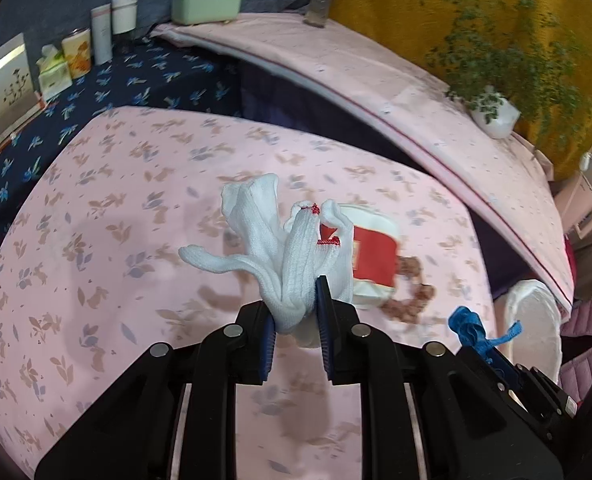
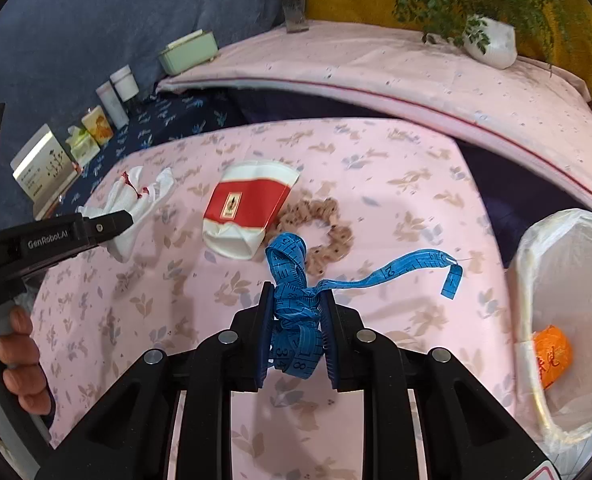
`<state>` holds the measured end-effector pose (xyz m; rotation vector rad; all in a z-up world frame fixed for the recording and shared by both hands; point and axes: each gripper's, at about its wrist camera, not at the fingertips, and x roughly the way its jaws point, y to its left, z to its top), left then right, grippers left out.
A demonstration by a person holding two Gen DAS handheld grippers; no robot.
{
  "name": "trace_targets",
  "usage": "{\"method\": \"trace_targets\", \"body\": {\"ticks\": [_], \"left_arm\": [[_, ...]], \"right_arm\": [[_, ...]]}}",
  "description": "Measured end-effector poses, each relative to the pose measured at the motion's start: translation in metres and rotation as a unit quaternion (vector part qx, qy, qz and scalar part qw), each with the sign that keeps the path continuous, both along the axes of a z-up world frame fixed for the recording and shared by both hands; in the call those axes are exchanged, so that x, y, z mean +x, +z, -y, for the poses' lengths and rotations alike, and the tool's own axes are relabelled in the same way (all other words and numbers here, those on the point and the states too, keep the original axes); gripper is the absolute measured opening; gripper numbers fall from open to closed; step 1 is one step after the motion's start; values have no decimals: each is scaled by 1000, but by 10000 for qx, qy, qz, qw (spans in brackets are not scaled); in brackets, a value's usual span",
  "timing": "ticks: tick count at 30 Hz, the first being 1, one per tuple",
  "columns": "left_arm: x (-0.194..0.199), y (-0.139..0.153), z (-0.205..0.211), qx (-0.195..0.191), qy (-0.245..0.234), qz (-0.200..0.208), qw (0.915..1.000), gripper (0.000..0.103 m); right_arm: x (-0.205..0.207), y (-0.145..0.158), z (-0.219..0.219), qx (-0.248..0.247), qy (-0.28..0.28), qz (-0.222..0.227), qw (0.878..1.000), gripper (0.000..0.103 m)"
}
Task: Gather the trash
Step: 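Carry the glove and tape measure over the bin and release both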
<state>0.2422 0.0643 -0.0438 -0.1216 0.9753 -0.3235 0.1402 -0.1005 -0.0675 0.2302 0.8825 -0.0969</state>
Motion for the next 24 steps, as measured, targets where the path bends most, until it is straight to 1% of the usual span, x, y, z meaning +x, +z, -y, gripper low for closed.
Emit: {"method": "trace_targets", "body": {"ticks": [7,14,18,24], "left_arm": [[-29,31,49,7,-464,270,9986,18],[-60,55,102,75,-1014,522,9935,18],[-75,63,129,136,-1290,624,9896,18],[-95,66,169,126,-1679,609,9838,18]], "right_arm": [[-22,32,30,2,-279,385,9989,21],[-50,59,66,-5,-642,727,9953,21],[-66,69,89,4,-861,865,9925,21],[-91,78,124,33,-1245,1020,9870,21]]}}
